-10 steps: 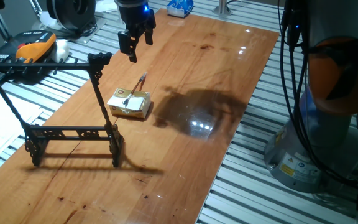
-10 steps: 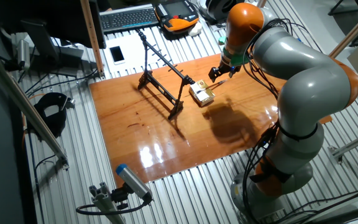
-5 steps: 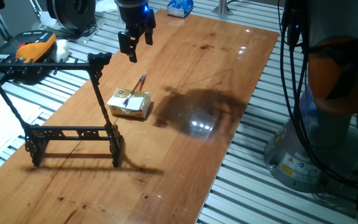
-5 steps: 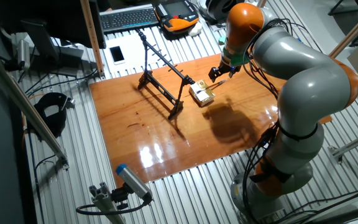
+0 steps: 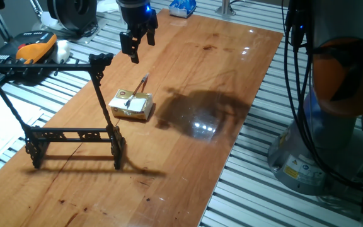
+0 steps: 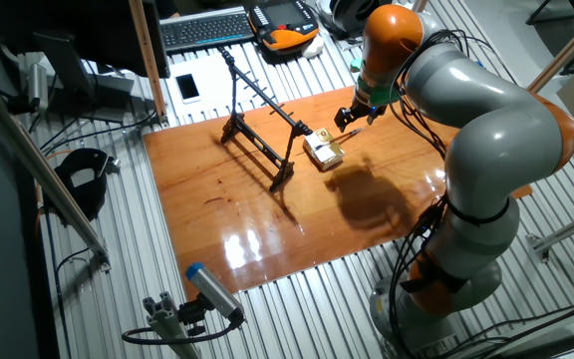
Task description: Place the brush on the pen rack
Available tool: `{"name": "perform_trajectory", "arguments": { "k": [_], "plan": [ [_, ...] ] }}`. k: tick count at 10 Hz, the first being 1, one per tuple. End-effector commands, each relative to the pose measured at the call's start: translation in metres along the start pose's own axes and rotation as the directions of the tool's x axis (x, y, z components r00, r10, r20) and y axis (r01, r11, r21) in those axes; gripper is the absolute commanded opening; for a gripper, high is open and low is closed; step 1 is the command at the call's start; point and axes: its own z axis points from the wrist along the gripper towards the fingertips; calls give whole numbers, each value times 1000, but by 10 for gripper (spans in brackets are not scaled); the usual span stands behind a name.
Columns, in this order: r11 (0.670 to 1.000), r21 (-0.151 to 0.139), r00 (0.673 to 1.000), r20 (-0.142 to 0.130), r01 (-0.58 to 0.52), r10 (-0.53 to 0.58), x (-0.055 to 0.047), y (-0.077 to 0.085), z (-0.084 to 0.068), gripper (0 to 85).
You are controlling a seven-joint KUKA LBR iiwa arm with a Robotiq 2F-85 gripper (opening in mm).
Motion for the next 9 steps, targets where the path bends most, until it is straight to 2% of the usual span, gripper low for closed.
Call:
{"name": "perform_trajectory", "arguments": {
  "k": [1,9],
  "plan": [
    [998,3,997,-43,65,-65,0,0,0,0],
    [998,10,997,-40,65,-65,0,2,-2,0]
  ]
}}
